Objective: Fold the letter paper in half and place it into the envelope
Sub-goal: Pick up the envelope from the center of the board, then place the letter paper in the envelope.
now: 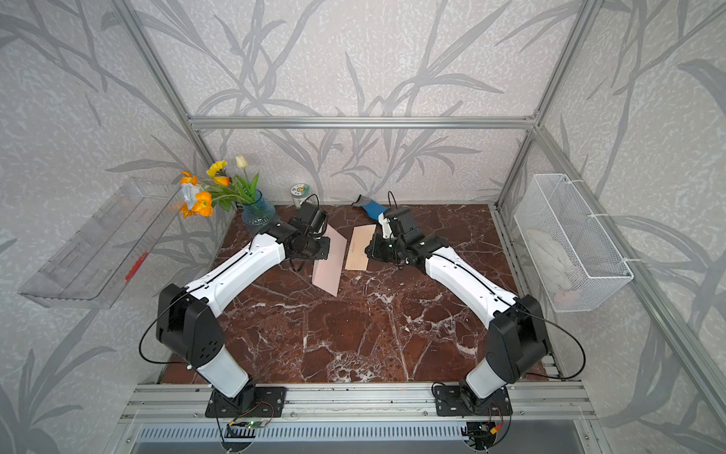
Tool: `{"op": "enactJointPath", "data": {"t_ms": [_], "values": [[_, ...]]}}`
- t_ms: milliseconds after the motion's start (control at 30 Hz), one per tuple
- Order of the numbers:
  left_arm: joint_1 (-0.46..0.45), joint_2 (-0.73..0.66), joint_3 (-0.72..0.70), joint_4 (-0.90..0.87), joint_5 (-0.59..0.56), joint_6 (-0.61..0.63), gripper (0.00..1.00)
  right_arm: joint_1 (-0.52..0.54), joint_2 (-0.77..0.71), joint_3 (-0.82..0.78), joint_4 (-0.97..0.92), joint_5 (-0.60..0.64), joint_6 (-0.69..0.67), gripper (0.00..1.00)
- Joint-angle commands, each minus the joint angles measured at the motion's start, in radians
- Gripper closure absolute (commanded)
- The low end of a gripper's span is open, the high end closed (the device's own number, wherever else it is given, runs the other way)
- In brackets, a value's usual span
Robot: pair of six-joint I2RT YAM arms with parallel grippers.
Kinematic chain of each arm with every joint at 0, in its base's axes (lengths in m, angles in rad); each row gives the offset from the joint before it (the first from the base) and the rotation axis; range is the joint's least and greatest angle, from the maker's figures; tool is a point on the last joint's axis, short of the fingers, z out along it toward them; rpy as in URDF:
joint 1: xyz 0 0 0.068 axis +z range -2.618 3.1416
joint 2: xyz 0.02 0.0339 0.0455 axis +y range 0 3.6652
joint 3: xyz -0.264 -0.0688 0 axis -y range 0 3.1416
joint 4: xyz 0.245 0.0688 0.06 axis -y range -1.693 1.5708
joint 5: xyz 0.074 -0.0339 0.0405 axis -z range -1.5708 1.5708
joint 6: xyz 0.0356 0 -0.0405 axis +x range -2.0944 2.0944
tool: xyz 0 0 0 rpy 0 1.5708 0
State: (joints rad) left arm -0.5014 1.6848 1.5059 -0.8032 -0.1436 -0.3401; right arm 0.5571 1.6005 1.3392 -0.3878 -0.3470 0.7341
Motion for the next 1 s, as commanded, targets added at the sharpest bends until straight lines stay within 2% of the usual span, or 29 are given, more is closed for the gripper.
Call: {"op": "enactJointPath", "data": {"t_ms": [0,167,567,967], "values": [[-0.039,-0.002,0.001,-0.057,-0.073,-0.034,1.0,0.006,0.033,0.035,0.041,-0.003,0.083,1.0],[-0.084,0.008,0.003,-0.058,-0.078,-0.045,1.0,0.015,0.053,0.024,0.084,0.002,0.131,1.0],[-0.125,0.046,0.038,-0.071,-0.054,-0.051,1.0,0.035,0.077,0.029,0.13,-0.028,0.185,1.0],[-0.133,0.021,0.002,-0.002,0.02,-0.124,1.0,0.053,0.098,0.02,0.169,-0.047,0.237,1.0]]}}
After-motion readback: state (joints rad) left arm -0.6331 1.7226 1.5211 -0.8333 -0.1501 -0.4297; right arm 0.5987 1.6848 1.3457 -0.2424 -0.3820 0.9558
